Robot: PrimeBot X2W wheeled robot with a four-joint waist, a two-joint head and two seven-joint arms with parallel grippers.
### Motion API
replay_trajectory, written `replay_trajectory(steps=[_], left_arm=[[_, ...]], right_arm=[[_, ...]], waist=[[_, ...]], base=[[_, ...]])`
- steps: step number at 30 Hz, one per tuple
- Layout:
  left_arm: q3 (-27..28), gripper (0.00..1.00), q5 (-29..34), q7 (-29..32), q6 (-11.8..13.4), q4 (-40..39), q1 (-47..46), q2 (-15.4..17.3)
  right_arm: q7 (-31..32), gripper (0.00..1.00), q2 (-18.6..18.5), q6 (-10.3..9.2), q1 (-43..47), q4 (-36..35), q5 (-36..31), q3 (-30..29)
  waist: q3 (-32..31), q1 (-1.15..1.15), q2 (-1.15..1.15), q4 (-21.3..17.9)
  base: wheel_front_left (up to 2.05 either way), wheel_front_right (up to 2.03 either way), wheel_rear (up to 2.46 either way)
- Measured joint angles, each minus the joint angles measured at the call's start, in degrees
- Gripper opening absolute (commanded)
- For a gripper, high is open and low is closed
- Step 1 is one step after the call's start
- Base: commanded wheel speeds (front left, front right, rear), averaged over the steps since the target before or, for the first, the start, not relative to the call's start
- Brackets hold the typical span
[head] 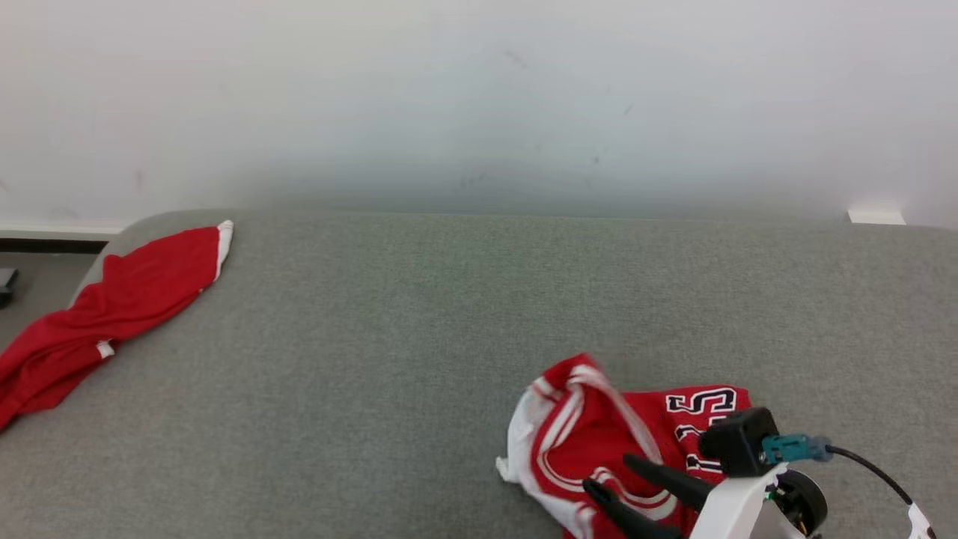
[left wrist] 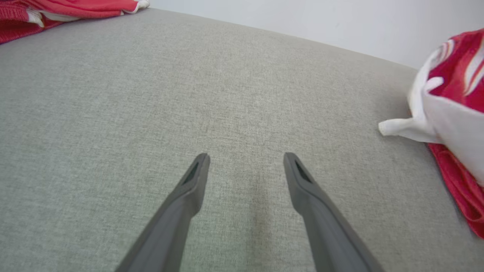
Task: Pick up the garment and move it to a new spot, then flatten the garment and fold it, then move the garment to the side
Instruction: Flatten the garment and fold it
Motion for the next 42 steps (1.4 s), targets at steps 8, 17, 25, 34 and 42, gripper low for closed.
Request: replay_trajectory(steps=[8,17,25,34,42], left_arm=[[-0.63,1.00,-1.51,0.00,-0.02,0.02,-0.28,-0.01],[0.01,1.00,-1.60,0.00,0.51,-1.34,0.60,0.00],[0.27,1.00,-1.33,0.00,0.43,-4.10,1.23,-0.01],[0.93,1.00,0.64,0.00,-0.43,-5.41,1.56,-0.01],[1.38,1.00,0.83,0.00,-0.59,-5.72,2.02,-0.01]], right_arm=[[3.07,1.00,-1.68,0.00,2.01,-0.53,-4.24,-0.29],[-8.82,1.00,-1.80,0.00,6.20,-5.04,-11.57,-11.39],[-27.26,1.00,-3.58,0.00,15.49,-3.45,-23.19,-26.25],[-41.07,1.00,1.86,0.01,23.54,9.01,-29.37,-35.90],[-41.35,1.00,6.22,0.01,24.12,11.73,-29.07,-38.10]], waist=[[0.06,0.00,0.00,-0.99],[-1.56,0.00,0.00,-1.04],[-2.98,0.00,0.00,-2.65],[-4.28,0.00,0.00,-3.85],[-4.36,0.00,0.00,-4.08]], base=[[0.00,0.00,0.00],[0.00,0.00,0.00],[0.00,0.00,0.00],[0.00,0.00,0.00],[0.00,0.00,0.00]])
